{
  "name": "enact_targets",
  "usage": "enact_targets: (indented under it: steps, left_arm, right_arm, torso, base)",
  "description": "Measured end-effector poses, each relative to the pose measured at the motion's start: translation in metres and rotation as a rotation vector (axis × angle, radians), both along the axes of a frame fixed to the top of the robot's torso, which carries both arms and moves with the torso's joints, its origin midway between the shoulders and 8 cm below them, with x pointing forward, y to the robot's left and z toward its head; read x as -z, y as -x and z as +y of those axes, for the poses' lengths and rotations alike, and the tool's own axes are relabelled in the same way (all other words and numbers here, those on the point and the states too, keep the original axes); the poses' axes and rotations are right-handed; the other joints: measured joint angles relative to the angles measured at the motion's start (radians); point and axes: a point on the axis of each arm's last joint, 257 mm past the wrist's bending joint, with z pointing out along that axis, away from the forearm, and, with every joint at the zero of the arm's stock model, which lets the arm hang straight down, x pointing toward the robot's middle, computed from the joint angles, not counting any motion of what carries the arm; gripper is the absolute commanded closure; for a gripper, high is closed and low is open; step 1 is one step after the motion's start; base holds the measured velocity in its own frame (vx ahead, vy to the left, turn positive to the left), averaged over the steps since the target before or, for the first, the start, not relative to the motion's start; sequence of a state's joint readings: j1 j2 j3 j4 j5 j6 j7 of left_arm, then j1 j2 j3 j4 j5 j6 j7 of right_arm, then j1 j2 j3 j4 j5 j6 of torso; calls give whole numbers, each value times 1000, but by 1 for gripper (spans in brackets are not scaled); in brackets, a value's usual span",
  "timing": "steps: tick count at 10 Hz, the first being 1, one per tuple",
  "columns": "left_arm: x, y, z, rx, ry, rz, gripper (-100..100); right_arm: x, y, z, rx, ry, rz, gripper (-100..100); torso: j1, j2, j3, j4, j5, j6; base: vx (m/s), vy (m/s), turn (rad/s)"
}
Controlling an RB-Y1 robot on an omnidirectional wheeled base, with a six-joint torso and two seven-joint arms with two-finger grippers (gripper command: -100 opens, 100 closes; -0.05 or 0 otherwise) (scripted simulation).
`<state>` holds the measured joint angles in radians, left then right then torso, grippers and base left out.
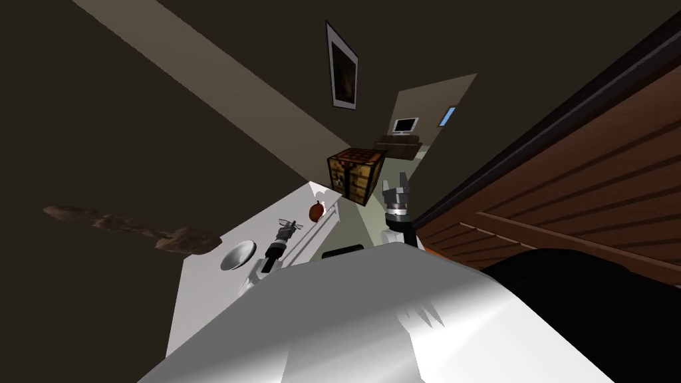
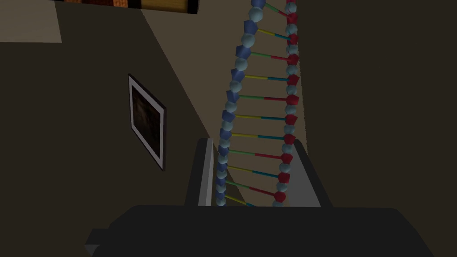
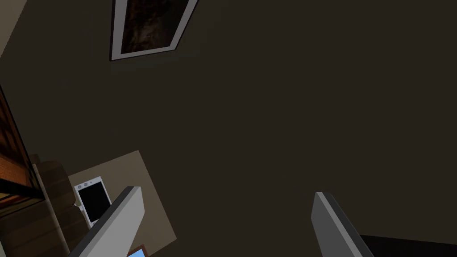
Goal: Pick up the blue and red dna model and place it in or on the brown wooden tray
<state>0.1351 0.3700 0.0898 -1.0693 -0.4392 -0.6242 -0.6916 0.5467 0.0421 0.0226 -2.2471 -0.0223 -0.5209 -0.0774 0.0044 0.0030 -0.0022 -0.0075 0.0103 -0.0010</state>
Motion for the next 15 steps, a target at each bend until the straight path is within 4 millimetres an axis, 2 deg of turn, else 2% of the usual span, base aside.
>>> enact_targets:
  steps: [8, 15]
  left_arm:
    - [-7, 15, -7, 71, -11, -63, 100]
    - [-8, 26, -8, 129, -29, -103, 100]
  right_arm:
    - [0, 0, 0, 0, 0, 0, 0]
    - [0, 0, 0, 0, 0, 0, 0]
  torso:
    - [2, -8, -5, -4, 1, 2]
    - [0, -16, -10, -5, 0, 4]
  base:
    - [35, 18, -148]
    - [139, 38, -270]
